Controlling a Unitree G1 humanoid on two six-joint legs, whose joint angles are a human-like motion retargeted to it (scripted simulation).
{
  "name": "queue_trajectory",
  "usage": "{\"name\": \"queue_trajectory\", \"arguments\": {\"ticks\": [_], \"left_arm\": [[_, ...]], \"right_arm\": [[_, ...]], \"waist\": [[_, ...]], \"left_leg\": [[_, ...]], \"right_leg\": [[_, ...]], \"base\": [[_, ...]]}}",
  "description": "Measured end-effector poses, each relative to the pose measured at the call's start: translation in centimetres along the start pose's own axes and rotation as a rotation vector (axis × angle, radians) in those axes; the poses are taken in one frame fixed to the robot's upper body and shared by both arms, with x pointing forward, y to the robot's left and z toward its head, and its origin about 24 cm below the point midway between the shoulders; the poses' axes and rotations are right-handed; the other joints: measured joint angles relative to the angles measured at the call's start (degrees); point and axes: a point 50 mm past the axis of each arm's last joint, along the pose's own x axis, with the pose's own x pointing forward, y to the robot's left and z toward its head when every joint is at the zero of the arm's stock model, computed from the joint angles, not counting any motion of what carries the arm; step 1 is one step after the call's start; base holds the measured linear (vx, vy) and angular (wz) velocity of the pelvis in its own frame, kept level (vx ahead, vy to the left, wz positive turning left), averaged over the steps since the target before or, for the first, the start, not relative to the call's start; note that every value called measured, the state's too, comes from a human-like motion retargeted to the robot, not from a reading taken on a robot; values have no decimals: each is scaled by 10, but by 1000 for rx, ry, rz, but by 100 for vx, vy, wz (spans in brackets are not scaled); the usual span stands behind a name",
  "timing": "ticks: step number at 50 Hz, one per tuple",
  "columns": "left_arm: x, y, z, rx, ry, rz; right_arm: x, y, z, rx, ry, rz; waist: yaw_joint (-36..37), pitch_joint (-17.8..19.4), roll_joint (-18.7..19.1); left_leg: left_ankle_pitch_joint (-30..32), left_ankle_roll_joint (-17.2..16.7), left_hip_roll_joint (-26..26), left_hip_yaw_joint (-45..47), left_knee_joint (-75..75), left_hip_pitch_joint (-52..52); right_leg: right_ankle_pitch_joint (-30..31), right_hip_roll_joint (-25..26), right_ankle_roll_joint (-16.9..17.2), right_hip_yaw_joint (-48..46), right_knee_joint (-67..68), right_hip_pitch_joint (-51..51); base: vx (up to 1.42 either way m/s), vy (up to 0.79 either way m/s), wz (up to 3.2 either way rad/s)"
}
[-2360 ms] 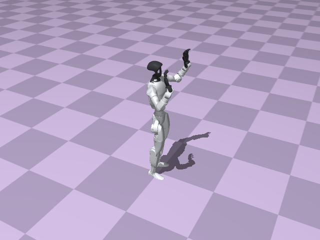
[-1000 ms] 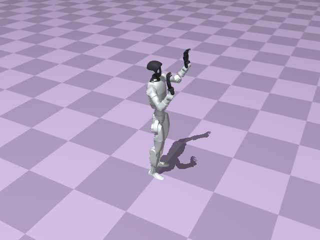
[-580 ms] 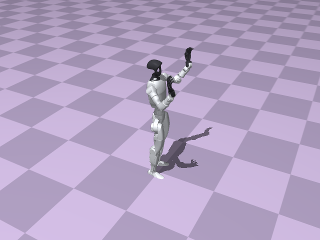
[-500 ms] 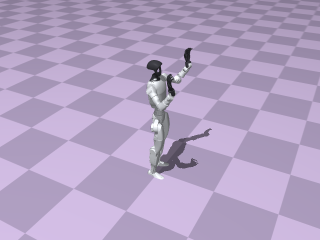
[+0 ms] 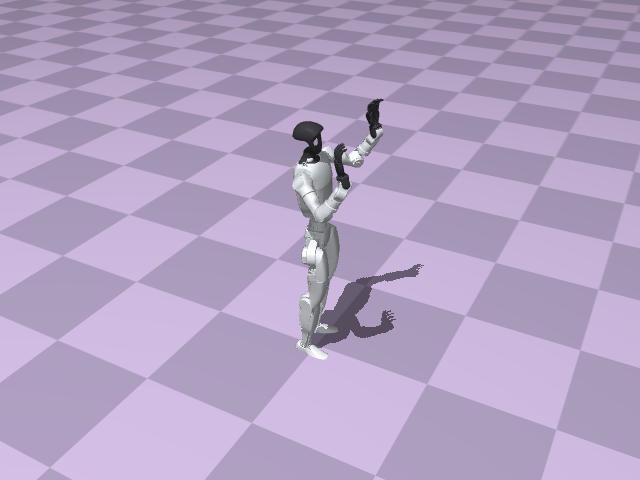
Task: Upper body actions
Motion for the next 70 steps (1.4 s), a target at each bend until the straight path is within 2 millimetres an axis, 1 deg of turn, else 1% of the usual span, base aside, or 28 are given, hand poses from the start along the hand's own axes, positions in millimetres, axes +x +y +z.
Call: {"name": "queue_trajectory", "arguments": {"ticks": [5,8,13,18,21,25,33,38,40,43,45,48,54,59,62,65,68,70], "left_arm": [[-10,14,-23,50,130,86],[-17,23,-33,66,198,138],[-23,33,-45,37,292,202],[-23,33,-46,8,304,193],[-20,29,-42,-2,275,164],[-13,20,-30,-17,194,113],[4,-1,6,-26,-56,-23],[11,-7,27,-23,-201,-64],[12,-8,33,-24,-234,-68],[13,-8,34,-25,-240,-62],[12,-7,30,-18,-215,-51],[9,-3,17,-10,-130,-27],[-4,8,-18,-9,94,18],[-20,23,-47,19,257,53],[-29,28,-58,-2,333,50],[-37,30,-61,-28,361,3],[-47,38,-62,10,356,-56],[-58,44,-63,44,361,-94]], "right_arm": [[-18,-5,-26,17,272,-39],[-27,-11,-38,40,406,-80],[-37,-19,-49,38,535,-151],[-39,-16,-51,85,582,-169],[-34,-12,-46,98,536,-142],[-22,-8,-34,88,401,-97],[1,1,1,87,54,-5],[10,2,21,63,-139,25],[11,2,25,50,-183,30],[11,1,25,42,-182,21],[10,0,20,32,-146,14],[4,-2,6,7,-46,8],[-15,-8,-29,-44,215,-9],[-34,-15,-52,22,435,-23],[-41,-22,-58,44,488,-26],[-48,-31,-61,18,490,-1],[-59,-38,-59,-14,466,70],[-70,-41,-56,-30,458,141]], "waist": [[1,-1,0],[1,-1,0],[1,0,-1],[1,-1,0],[1,-2,0],[1,-1,1],[2,-2,1],[3,-1,2],[4,-1,2],[6,-1,2],[6,-1,1],[5,0,1],[4,4,-1],[2,15,-1],[0,24,-2],[-1,33,-4],[-1,44,-7],[-2,50,-8]], "left_leg": [[0,0,0,-2,0,0],[1,0,-1,-3,0,0],[1,0,-1,-3,0,0],[0,0,-1,-3,0,0],[0,0,-1,-3,0,0],[0,0,-1,-2,0,1],[1,0,-2,-2,0,0],[1,0,-1,-2,0,-1],[1,0,-1,-2,0,0],[1,1,-2,-2,0,0],[1,1,-2,-2,1,0],[1,1,-2,-3,1,0],[2,1,-2,-3,1,0],[3,1,-2,-3,1,1],[4,1,-2,-3,1,2],[5,1,-2,-4,1,2],[6,1,-2,-3,1,3],[6,1,-1,-2,1,4]], "right_leg": [[-1,0,0,-2,0,1],[-1,-1,1,-3,0,2],[-1,-1,0,-4,0,2],[-1,-1,0,-3,0,2],[-1,-1,0,-2,0,2],[0,-1,0,-2,0,2],[0,-2,0,-2,0,1],[0,-2,1,-2,0,1],[0,-1,0,-2,0,1],[0,-2,0,-2,0,2],[0,-2,0,-2,0,2],[0,-2,0,-2,0,2],[1,-2,0,-2,0,3],[2,-2,-1,-3,0,4],[3,-2,-1,-3,0,4],[4,-2,-2,-3,0,5],[5,-2,-2,-2,0,5],[5,-2,-2,-1,0,5]], "base": [[0,0,0],[0,0,0],[0,0,0],[0,0,0],[0,0,0],[0,0,0],[0,0,0],[0,0,0],[0,0,0],[0,0,0],[0,0,0],[0,0,0],[0,0,0],[0,0,0],[0,0,0],[0,0,0],[0,0,0],[0,0,0]]}}
